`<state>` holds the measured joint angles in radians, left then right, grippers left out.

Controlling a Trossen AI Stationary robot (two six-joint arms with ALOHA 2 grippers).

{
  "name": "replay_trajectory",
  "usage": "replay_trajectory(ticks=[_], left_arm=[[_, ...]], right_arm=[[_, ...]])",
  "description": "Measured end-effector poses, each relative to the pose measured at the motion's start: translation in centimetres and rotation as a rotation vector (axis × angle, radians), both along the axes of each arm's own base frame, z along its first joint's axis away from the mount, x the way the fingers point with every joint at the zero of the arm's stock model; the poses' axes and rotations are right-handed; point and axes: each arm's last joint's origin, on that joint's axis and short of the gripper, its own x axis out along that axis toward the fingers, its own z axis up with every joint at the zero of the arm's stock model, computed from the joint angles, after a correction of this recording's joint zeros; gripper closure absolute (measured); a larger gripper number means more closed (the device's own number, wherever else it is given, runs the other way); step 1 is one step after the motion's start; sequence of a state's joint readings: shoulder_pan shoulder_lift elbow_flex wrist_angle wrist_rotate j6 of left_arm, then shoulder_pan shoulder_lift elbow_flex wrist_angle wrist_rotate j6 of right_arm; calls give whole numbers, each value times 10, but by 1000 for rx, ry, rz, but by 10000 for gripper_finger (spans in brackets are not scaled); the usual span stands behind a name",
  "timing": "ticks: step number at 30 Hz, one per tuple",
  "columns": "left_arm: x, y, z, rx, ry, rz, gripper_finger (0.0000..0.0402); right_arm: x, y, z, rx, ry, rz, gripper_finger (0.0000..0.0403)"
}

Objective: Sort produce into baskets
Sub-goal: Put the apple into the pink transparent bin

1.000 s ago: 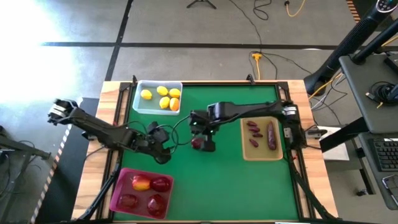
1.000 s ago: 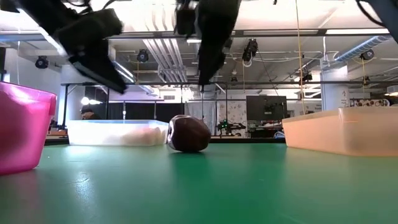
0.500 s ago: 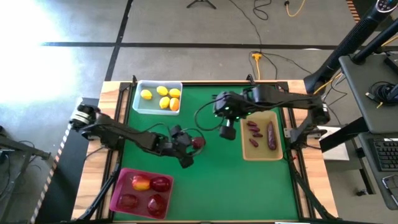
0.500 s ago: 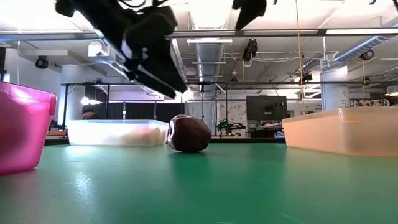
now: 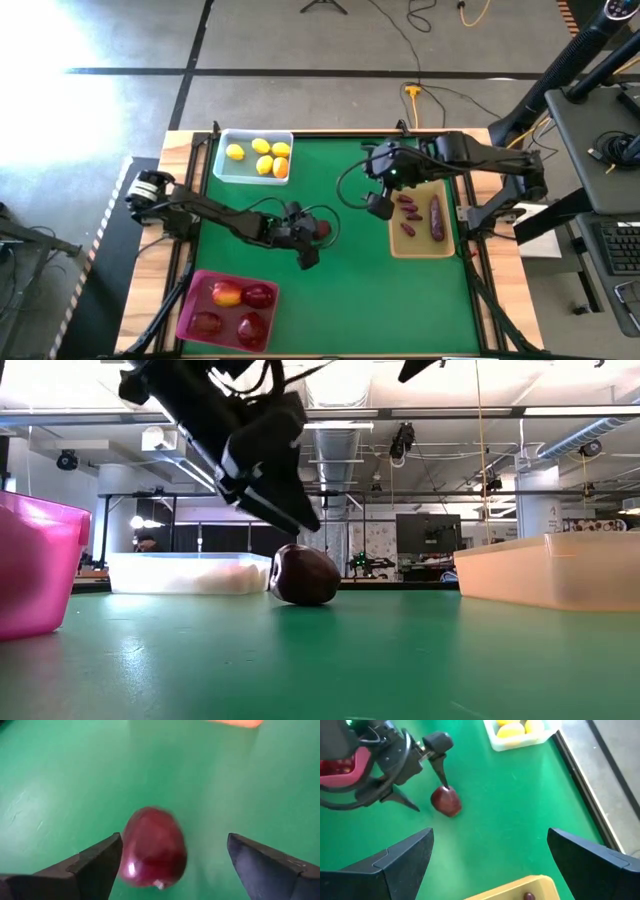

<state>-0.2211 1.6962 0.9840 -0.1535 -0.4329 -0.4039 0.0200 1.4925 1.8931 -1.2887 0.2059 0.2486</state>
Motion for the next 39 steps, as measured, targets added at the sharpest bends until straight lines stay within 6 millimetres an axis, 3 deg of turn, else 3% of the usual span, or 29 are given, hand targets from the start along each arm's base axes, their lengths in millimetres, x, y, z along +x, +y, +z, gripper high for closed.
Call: replay_trajectory(ticks=[3,12,24,27,34,39], left_arm=[[4,-1,1,8,-10,0,53],[9,21,-4,24,-6,-12,49],[20,35,-22,17,-4,-31,49],[22,40,-17,17,-26,-17,49],[17,34,3,4,-6,-22,49],[11,32,-13,-29,47,-26,49]], right_arm=[[-2,2,-1,13,18,-16,20],[-6,11,-4,47,52,-46,20],[-5,17,-5,77,47,-59,20],[-6,18,-4,92,50,-47,20],[-12,18,0,117,74,-21,20],[-14,17,-1,94,95,6,20]])
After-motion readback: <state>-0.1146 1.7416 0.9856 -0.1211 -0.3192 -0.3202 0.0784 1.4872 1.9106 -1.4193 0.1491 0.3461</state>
